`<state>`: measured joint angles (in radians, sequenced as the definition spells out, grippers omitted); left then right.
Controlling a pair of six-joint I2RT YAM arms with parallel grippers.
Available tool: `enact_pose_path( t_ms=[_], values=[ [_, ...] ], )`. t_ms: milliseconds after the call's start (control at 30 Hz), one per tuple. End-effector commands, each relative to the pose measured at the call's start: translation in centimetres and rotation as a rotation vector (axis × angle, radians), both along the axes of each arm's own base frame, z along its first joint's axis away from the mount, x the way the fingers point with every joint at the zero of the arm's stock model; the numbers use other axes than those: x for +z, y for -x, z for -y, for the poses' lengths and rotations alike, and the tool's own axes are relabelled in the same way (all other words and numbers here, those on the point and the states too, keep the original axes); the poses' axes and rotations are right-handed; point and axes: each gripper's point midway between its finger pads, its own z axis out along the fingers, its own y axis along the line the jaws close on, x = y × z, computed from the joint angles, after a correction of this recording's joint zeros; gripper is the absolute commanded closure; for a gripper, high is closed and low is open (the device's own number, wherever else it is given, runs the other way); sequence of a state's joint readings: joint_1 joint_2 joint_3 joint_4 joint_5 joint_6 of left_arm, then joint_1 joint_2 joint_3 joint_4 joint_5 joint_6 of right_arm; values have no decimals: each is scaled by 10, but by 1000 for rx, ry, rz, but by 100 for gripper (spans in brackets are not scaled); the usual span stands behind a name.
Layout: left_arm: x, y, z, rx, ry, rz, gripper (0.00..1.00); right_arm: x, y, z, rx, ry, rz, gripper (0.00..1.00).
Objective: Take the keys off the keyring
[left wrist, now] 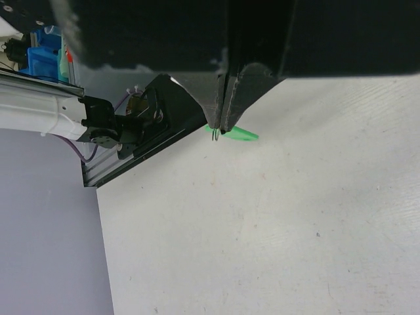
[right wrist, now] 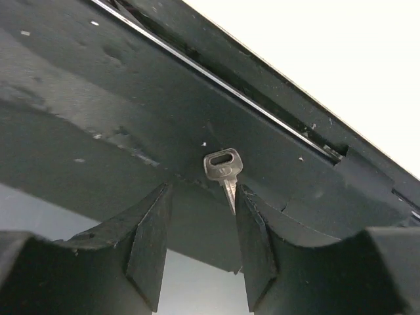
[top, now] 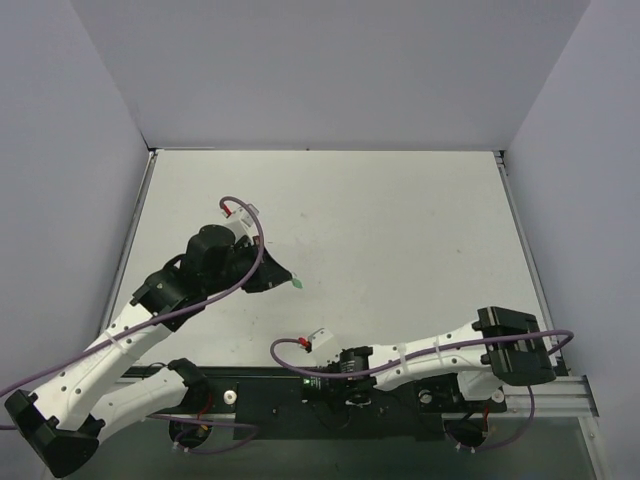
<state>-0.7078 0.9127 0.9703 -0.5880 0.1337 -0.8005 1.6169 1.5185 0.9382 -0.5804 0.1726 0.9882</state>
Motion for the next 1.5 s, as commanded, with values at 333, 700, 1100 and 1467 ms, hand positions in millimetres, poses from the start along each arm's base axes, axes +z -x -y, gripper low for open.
enact_pose_path(
  t_ms=[333,700,1100,1467],
  values=[
    [10,0,-4,-57,55,45,100,-40,14,13,-102,-17,-140,58],
    [7,-3,-5,-71,60,39,100,-50,11,33,-125,80,-77,60],
    [15,-2,-6,-62,80,53,100,-82,10,51,-138,203,-119,84],
    [18,-1,-10,-52,82,62,100,-80,9,53,-143,210,-109,100]
  ],
)
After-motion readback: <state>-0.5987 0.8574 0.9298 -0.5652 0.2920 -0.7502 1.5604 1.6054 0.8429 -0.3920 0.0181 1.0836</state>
